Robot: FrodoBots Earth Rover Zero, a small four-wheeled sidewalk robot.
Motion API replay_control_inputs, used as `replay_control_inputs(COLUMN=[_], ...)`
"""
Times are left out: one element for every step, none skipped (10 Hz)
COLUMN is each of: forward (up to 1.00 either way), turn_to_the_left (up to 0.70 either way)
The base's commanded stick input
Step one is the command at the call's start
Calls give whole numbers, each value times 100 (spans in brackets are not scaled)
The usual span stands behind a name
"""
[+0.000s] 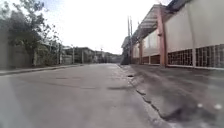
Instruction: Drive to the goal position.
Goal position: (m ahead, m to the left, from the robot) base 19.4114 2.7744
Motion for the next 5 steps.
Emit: replay_control_inputs(forward=[100,100,100,100,100], turn_to_the_left=[-3,-9,-37,-40,-29])
